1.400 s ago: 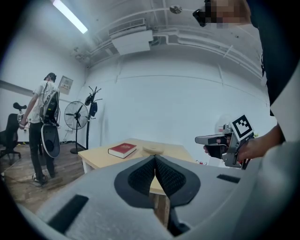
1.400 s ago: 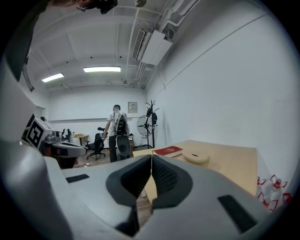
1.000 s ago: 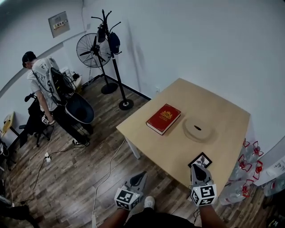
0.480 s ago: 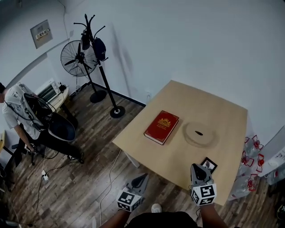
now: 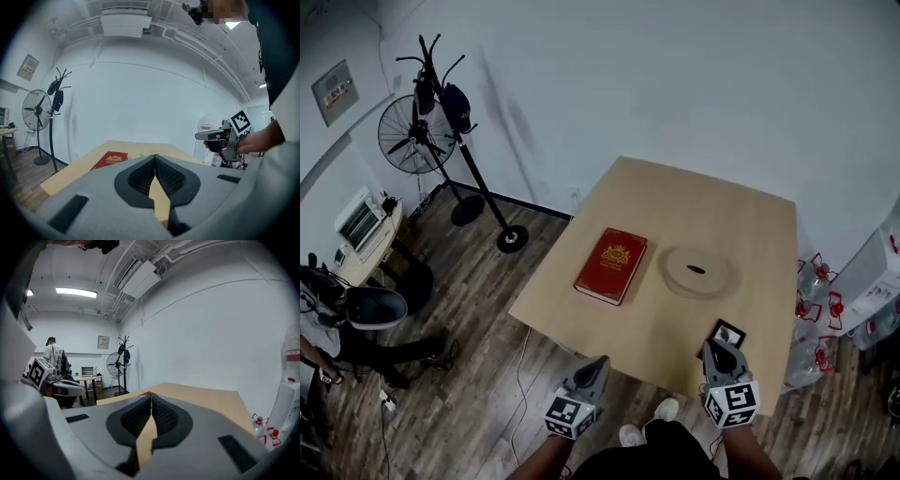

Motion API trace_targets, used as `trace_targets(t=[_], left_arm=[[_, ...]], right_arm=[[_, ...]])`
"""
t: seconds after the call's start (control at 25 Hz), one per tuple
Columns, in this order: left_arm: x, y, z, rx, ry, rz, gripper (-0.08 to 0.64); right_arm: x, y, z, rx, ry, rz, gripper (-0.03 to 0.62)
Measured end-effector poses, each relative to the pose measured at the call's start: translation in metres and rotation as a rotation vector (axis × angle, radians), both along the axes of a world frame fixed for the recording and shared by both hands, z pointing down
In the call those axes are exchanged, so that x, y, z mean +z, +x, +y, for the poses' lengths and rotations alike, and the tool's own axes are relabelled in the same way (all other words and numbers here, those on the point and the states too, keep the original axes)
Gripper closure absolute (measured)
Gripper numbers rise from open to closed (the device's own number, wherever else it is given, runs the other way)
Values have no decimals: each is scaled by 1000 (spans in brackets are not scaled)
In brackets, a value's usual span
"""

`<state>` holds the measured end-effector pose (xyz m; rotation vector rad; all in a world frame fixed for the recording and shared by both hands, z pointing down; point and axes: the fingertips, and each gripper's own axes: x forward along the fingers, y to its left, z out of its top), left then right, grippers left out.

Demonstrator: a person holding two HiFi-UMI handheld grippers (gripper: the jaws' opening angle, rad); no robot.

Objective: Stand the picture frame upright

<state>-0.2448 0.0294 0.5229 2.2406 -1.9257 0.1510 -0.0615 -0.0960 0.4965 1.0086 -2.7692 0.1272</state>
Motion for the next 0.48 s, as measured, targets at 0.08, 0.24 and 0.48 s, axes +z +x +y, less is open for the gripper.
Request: trace_targets(t=[0.08,0.24,0.48], left_arm=[[3,8,-15,27,-7,12,560],[3,21,-46,66,-7,14,560],[-2,10,-93,42,-13,21,560]], right_arm=[[3,5,-11,22,-12,4,582],[9,16,-34,57,-26,7,581],[12,33,-76,93,-47,-8,581]])
